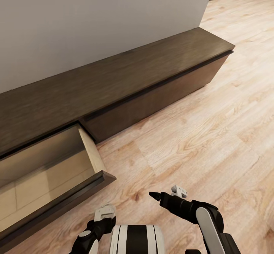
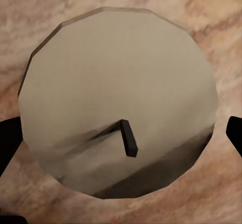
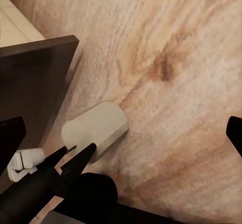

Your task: Place each of the two pumpkins and all three candles from the living room inside a cabinet in the living room (use any cabinet), then make sure every cabinet is closed, and position the cauldron so it is next to a table in the living room.

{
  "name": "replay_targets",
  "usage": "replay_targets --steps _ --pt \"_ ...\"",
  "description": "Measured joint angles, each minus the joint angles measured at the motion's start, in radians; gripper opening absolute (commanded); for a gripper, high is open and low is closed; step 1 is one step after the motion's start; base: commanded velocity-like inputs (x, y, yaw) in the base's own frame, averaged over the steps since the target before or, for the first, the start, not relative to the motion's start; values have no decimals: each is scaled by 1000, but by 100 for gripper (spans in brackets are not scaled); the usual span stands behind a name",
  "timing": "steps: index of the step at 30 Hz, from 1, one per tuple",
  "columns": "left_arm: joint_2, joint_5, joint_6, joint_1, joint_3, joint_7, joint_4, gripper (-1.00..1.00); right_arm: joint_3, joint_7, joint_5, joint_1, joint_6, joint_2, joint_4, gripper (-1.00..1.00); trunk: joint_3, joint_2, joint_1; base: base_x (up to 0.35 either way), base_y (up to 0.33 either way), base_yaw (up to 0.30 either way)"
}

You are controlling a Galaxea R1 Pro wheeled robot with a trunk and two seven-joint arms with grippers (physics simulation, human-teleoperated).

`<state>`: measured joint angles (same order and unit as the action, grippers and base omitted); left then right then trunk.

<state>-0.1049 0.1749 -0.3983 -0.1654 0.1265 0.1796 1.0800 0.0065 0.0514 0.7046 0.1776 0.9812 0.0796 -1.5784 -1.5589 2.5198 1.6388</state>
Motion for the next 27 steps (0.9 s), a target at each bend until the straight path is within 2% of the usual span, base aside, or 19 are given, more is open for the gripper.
replay_targets --steps 15,18,27 --pt "0 0 2 0 0 0 0 100 0 1 -1 0 0 2 1 100 0 0 0 2 1 0" --pt "0 0 1 0 -1 0 0 100 0 1 -2 0 0 3 1 100 -11 1 1 0 0 0" --pt "0 0 0 0 -2 0 0 100 0 1 -1 0 0 2 1 100 -12 1 1 0 0 0"
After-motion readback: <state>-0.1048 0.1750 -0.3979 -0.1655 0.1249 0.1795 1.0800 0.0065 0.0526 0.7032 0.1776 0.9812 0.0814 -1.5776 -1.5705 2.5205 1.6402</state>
